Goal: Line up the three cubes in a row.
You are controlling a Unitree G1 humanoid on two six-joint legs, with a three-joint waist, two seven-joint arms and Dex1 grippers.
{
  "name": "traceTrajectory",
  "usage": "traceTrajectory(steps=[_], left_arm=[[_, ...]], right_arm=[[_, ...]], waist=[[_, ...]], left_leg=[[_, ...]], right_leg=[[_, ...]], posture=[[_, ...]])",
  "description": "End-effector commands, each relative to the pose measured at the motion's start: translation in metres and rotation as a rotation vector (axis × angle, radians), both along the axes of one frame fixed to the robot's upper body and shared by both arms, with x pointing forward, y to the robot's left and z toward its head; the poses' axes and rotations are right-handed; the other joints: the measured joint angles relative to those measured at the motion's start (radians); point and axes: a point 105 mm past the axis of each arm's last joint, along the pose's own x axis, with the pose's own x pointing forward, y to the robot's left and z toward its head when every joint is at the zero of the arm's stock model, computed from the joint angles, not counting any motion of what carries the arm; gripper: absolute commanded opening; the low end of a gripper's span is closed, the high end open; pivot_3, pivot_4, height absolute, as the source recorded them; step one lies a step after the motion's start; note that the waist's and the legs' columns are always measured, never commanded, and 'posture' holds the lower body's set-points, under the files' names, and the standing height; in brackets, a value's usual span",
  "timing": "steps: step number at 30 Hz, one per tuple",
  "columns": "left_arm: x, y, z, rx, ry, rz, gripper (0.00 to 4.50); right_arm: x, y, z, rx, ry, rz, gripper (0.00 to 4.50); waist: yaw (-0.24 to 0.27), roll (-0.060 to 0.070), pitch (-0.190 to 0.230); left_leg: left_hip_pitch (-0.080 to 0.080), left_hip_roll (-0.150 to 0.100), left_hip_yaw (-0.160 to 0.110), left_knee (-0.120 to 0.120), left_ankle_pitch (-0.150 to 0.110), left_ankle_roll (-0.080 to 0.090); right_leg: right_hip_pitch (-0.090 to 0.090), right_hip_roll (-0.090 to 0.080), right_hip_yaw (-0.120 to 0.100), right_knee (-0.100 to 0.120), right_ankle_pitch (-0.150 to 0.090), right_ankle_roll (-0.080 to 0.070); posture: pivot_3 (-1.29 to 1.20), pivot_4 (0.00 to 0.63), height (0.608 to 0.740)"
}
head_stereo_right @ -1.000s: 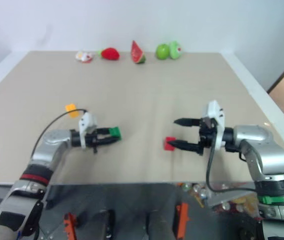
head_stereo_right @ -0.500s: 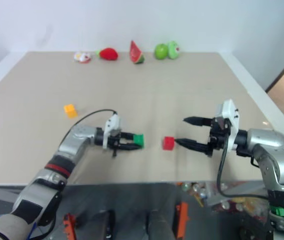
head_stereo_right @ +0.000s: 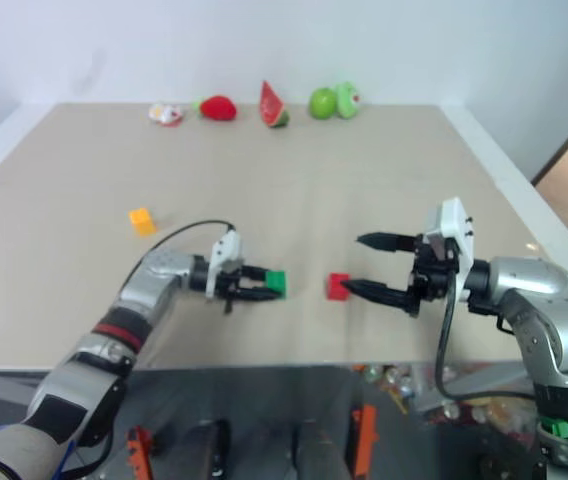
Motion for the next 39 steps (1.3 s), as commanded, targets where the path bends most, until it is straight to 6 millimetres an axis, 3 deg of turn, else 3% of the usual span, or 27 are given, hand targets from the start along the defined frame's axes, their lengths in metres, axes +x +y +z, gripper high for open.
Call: traceTrajectory(steps=[1,21,22,28,35,39], left_arm=[[0.003,-0.001,0.012,-0.025,-0.037,-0.005,1.32],[0.007,-0.006,0.01,-0.031,-0.057,0.017,1.32],[0.008,-0.006,0.009,-0.029,-0.062,0.026,2.4],[0.007,-0.001,0.006,-0.02,-0.082,0.033,4.4],[-0.012,0.048,0.011,0.017,-0.059,0.054,4.4],[-0.03,0.092,0.018,0.043,-0.038,0.147,4.4]], right_arm=[[-0.002,0.004,0.009,-0.004,-0.046,0.022,4.49],[0.003,0.002,0.01,0.002,-0.053,0.004,4.49],[0.003,0.002,0.01,0.003,-0.053,0.003,4.49],[0.005,0.002,0.011,0.006,-0.057,0.0,4.49],[0.007,0.004,0.015,0.001,-0.061,0.023,4.49],[0.008,0.008,0.018,-0.002,-0.07,0.053,4.49]], waist=[[0.0,0.0,0.0],[0.0,0.0,0.0],[0.0,0.0,0.0],[0.0,0.0,0.0],[-0.015,0.0,0.0],[-0.022,0.0,0.0]], left_leg=[[0.0,0.0,0.0,0.0,0.0,0.0],[0.0,0.0,0.0,0.0,0.0,0.0],[0.0,0.0,0.0,0.0,0.0,0.0],[0.0,0.0,0.0,0.0,0.0,0.0],[0.0,0.001,0.0,-0.001,0.0,0.0],[0.001,0.002,0.0,-0.002,0.0,0.0]], right_leg=[[0.0,0.0,0.0,0.0,0.0,0.0],[0.0,0.0,0.0,0.0,0.0,0.0],[0.0,0.0,0.0,0.0,0.0,0.0],[0.0,0.0,0.0,0.0,0.0,0.001],[0.0,0.001,0.0,0.0,0.0,0.0],[0.0,0.001,0.0,0.0,-0.001,-0.001]], posture=[[0.0,0.15,0.74],[0.0,0.15,0.74],[0.0,0.15,0.74],[0.0,0.15,0.74],[0.0,0.15,0.74],[0.0,0.15,0.74]])
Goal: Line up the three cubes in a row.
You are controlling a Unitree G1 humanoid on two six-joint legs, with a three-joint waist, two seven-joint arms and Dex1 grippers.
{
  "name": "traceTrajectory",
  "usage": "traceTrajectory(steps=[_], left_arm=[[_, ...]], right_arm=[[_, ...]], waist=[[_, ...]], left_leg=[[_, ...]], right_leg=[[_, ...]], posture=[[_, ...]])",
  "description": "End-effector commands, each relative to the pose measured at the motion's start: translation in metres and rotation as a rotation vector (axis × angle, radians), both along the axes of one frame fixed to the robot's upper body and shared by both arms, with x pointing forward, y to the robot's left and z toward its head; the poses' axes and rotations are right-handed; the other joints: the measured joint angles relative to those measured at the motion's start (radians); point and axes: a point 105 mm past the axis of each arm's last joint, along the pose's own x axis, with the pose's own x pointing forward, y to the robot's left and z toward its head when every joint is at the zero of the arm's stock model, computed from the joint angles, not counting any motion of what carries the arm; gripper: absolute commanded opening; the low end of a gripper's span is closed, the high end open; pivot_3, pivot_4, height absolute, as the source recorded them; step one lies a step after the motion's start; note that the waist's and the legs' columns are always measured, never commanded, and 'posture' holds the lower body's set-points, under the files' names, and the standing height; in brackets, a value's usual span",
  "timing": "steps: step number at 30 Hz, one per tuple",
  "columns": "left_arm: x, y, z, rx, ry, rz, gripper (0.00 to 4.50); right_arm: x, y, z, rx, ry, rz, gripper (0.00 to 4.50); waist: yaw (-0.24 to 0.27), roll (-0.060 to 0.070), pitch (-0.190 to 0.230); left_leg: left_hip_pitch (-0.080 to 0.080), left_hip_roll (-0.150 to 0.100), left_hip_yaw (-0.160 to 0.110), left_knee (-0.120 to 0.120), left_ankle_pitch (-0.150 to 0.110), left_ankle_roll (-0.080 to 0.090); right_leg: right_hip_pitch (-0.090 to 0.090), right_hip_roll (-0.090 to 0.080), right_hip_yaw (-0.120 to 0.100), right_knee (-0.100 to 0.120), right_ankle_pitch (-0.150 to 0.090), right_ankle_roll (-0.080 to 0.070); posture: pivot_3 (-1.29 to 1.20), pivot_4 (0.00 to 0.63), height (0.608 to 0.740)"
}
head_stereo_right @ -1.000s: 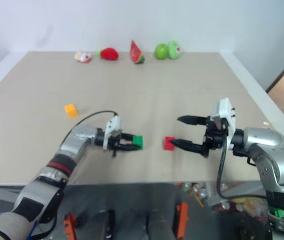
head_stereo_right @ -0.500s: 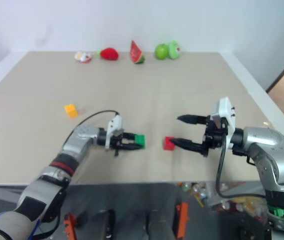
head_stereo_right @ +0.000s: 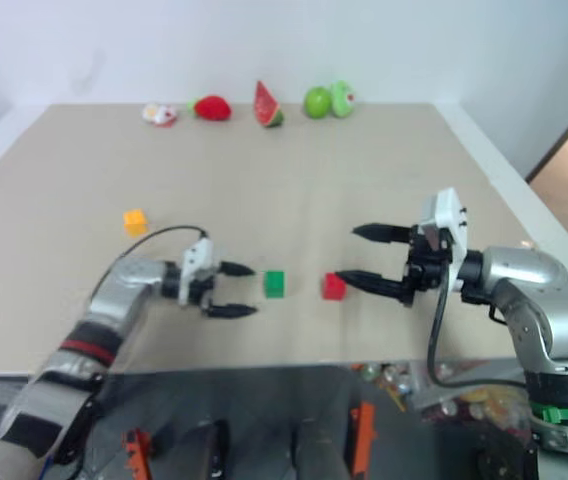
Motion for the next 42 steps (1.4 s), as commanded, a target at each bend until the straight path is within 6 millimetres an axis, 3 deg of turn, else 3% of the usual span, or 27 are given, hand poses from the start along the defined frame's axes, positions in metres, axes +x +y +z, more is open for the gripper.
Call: traceTrajectory(steps=[1,3,6,9,11,14,22,29,38,42], left_arm=[[-0.007,0.028,0.023,-0.03,-0.042,0.087,4.4],[-0.006,0.05,0.03,-0.055,-0.043,0.205,4.4],[0.008,0.096,0.047,-0.178,-0.081,0.531,4.4],[0.009,0.116,0.052,-0.256,-0.089,0.668,4.4],[0.011,0.139,0.047,-0.286,-0.084,0.791,4.4],[0.011,0.157,0.034,-0.271,-0.065,0.873,4.4],[0.027,0.176,0.02,-0.233,-0.056,0.951,4.4],[0.056,0.171,0.025,-0.254,-0.061,0.96,4.4],[0.072,0.182,0.028,-0.282,-0.037,1.024,4.4],[0.081,0.177,0.031,-0.28,-0.037,1.027,4.4]], right_arm=[[0.0,0.005,0.015,0.0,-0.064,0.036,4.49],[0.004,0.017,0.019,0.015,-0.09,0.047,4.49],[0.006,0.057,0.015,0.032,-0.109,0.125,4.49],[0.007,0.076,0.009,0.023,-0.126,0.161,4.49],[0.015,0.089,0.006,0.037,-0.138,0.156,4.49],[0.018,0.105,0.004,0.053,-0.152,0.173,4.49],[0.03,0.133,0.01,0.096,-0.208,0.135,4.49],[0.029,0.132,0.004,0.082,-0.214,0.132,4.49],[0.027,0.126,0.003,0.081,-0.214,0.111,4.49],[0.026,0.125,0.003,0.083,-0.205,0.109,4.49]], waist=[[0.0,0.0,0.0],[0.001,0.0,0.0],[-0.003,0.0,0.0],[-0.001,0.0,0.0],[0.004,0.0,0.0],[0.005,-0.001,0.0],[0.007,-0.001,0.0],[0.008,-0.001,-0.001],[0.005,-0.001,-0.001],[0.005,-0.002,-0.001]], left_leg=[[0.0,0.0,0.0,0.0,0.0,0.0],[0.001,0.001,0.0,0.0,0.0,0.0],[0.003,0.003,0.001,0.001,0.0,0.0],[0.003,0.007,0.002,0.001,0.0,0.0],[0.003,0.009,0.003,0.001,0.0,0.0],[0.002,0.011,0.006,0.001,0.0,0.0],[0.001,0.013,0.007,0.0,0.0,-0.001],[0.0,0.013,0.007,0.0,0.0,-0.001],[0.0,0.014,0.006,-0.001,0.0,-0.001],[0.0,0.014,0.006,-0.001,0.0,-0.001]], right_leg=[[0.0,0.0,0.0,0.0,0.0,0.0],[0.0,0.0,-0.001,0.0,0.0,-0.001],[0.001,0.0,-0.002,0.0,0.003,-0.004],[0.0,0.002,-0.004,0.0,0.004,-0.006],[0.0,0.003,-0.005,0.0,0.004,-0.007],[0.0,0.003,-0.006,0.0,0.004,-0.007],[-0.002,0.004,-0.007,0.0,0.004,-0.009],[-0.002,0.004,-0.007,0.0,0.004,-0.009],[-0.002,0.007,-0.007,0.0,0.004,-0.009],[-0.002,0.007,-0.007,0.0,0.004,-0.009]], posture=[[0.0,0.15,0.74],[0.0,0.15,0.74],[0.0,0.15,0.74],[0.0,0.15,0.74],[0.0,0.15,0.74],[0.0,0.15,0.74],[0.0,0.15,0.74],[0.0,0.15,0.74],[0.0,0.15,0.74],[0.0,0.15,0.74]])
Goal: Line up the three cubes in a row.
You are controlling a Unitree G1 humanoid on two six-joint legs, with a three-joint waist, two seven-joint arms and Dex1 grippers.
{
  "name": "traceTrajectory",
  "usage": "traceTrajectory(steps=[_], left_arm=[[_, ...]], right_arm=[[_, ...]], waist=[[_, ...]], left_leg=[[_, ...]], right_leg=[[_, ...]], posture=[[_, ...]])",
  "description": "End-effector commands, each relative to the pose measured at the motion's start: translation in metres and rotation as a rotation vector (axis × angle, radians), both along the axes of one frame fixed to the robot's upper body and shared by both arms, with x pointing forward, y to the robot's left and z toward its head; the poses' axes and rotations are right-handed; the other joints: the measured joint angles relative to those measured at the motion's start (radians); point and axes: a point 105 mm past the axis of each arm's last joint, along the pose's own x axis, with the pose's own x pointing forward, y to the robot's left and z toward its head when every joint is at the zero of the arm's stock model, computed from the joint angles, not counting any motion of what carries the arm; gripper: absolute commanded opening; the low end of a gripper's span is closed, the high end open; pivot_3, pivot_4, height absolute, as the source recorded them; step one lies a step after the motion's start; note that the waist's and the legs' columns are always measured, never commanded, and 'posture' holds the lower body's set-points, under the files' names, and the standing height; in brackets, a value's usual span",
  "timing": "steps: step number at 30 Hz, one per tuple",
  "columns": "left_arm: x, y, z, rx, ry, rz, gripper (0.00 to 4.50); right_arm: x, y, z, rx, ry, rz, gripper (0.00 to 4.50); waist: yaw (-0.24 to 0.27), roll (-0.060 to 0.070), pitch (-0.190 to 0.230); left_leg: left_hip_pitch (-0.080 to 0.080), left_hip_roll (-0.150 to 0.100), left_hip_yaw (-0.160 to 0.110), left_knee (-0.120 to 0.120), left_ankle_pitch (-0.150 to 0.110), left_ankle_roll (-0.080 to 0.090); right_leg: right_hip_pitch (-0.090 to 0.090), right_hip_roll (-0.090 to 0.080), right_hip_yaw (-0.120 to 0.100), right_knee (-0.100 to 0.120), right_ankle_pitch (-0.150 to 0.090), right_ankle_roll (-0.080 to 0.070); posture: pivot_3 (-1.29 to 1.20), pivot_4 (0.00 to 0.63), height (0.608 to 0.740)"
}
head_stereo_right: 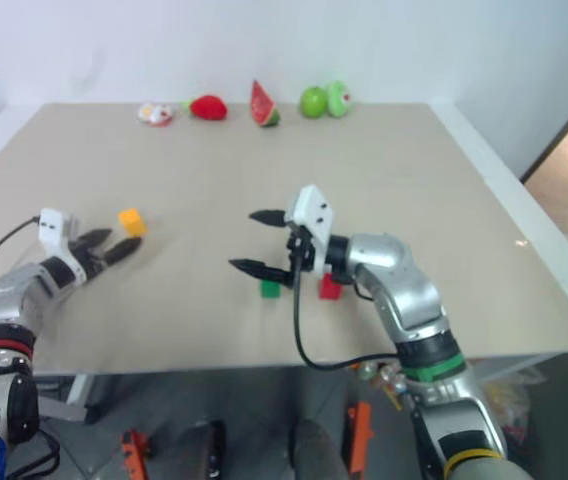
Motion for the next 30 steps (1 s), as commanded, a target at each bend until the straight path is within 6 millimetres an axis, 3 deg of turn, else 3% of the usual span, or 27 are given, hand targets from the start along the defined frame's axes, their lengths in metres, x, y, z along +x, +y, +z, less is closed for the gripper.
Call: traceTrajectory(steps=[1,13,27,30], left_arm=[[0.009,0.0,0.016,0.024,-0.045,0.013,4.4],[0.021,-0.017,0.018,0.038,-0.042,-0.018,4.4],[0.027,-0.021,0.02,0.029,-0.046,0.003,4.4],[0.028,-0.022,0.022,0.022,-0.059,-0.001,3.24]], right_arm=[[-0.006,-0.001,0.013,0.024,-0.041,0.007,4.49],[-0.004,0.005,0.02,0.07,-0.041,-0.017,4.49],[-0.002,0.001,0.02,0.075,-0.041,-0.04,4.49],[-0.002,0.001,0.02,0.073,-0.041,-0.042,4.49]], waist=[[0.0,0.0,0.0],[0.0,0.0,0.0],[0.0,0.0,0.0],[0.0,0.0,0.0]], left_leg=[[0.0,0.0,0.0,0.0,0.0,0.0],[0.0,0.0,0.0,0.0,0.0,0.0],[0.0,0.0,0.0,0.0,0.0,0.0],[0.0,0.0,0.0,0.0,0.0,0.0]], right_leg=[[0.0,0.0,0.0,0.0,0.0,0.0],[0.0,0.0,0.0,0.0,0.0,0.001],[0.0,0.0,0.0,0.0,0.0,0.001],[0.0,0.0,0.0,0.0,0.0,0.001]], posture=[[0.0,0.15,0.74],[0.0,0.15,0.74],[0.0,0.15,0.74],[0.0,0.15,0.74]])
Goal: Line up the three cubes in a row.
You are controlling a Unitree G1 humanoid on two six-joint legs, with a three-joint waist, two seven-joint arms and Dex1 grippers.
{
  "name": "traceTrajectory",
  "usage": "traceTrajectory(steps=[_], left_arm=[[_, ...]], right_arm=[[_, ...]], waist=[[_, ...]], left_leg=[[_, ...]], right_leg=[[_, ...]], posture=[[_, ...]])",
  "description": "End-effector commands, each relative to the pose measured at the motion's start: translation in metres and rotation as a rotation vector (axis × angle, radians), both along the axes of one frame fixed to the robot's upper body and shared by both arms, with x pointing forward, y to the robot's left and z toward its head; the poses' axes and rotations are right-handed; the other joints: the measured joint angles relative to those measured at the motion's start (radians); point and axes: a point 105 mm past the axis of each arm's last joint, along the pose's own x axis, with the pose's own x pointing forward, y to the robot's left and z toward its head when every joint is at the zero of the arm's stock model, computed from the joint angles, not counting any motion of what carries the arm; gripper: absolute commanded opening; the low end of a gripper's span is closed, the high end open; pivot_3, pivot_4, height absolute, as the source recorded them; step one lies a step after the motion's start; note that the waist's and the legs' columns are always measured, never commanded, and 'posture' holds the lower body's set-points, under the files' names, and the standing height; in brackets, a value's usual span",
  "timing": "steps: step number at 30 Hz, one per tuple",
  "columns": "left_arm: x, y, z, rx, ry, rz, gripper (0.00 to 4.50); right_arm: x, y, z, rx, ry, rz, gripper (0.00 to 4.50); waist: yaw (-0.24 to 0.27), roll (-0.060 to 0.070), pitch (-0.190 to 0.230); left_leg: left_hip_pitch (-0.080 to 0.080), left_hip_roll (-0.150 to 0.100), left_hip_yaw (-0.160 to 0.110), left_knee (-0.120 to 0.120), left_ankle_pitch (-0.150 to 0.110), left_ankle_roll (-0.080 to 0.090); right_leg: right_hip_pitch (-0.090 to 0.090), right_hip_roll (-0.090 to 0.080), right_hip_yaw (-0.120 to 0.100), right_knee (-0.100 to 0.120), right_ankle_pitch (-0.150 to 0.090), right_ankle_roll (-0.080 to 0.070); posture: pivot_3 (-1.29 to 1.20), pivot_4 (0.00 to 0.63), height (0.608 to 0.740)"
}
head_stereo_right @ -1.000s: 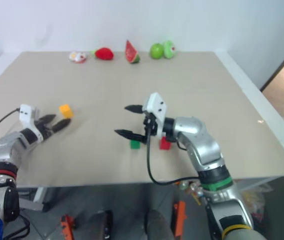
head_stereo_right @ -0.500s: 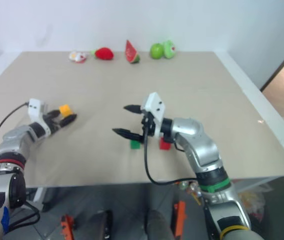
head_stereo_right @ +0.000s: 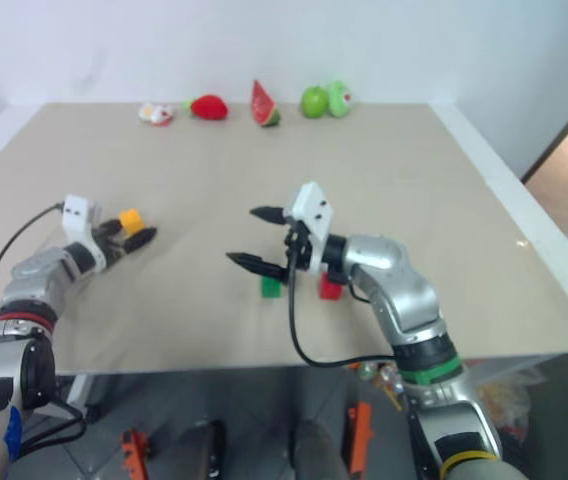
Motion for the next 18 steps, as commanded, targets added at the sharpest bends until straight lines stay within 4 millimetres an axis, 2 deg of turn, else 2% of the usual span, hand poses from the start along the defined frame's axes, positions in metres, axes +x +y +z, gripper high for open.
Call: traceTrajectory(steps=[1,4,5,11,15,18], left_arm=[[0.005,-0.001,0.02,-0.005,-0.071,-0.001,2.96],[0.005,-0.001,0.02,-0.003,-0.072,0.0,1.88],[0.005,0.0,0.02,-0.004,-0.072,0.002,1.81],[0.005,0.0,0.017,0.003,-0.067,0.008,1.81],[0.001,-0.015,0.021,0.039,-0.094,-0.113,1.81],[-0.01,-0.036,0.026,0.113,-0.132,-0.288,1.81]], right_arm=[[-0.004,-0.003,0.017,0.026,-0.059,0.005,4.49],[-0.004,-0.004,0.016,0.025,-0.059,0.001,4.49],[-0.004,-0.004,0.016,0.023,-0.059,0.001,4.49],[-0.003,-0.005,0.016,0.016,-0.06,0.002,4.49],[-0.003,-0.005,0.015,0.009,-0.062,0.007,4.49],[-0.004,-0.012,0.017,-0.005,-0.064,0.011,4.49]], waist=[[0.0,0.0,0.0],[0.0,0.0,0.0],[0.0,0.0,0.0],[0.0,0.0,0.0],[0.0,0.0,0.0],[0.0,0.0,0.0]], left_leg=[[0.0,0.0,0.0,0.0,0.0,0.0],[0.0,0.0,0.0,0.0,0.0,0.0],[0.0,0.0,0.0,0.0,0.0,0.0],[0.0,0.0,0.0,0.0,0.0,0.0],[0.0,0.0,0.0,0.0,0.0,0.0],[-0.001,0.0,0.0,0.0,0.0,0.0]], right_leg=[[0.0,0.0,0.0,0.0,0.0,0.0],[0.0,0.0,0.0,0.0,0.0,0.001],[0.0,0.0,0.0,0.0,0.0,0.001],[0.0,0.0,0.0,0.0,0.0,0.001],[0.0,0.0,0.0,0.0,0.0,0.0],[0.0,0.0,0.0,0.0,0.0,-0.001]], posture=[[0.0,0.15,0.74],[0.0,0.15,0.74],[0.0,0.15,0.74],[0.0,0.15,0.74],[0.0,0.15,0.74],[0.0,0.15,0.74]])
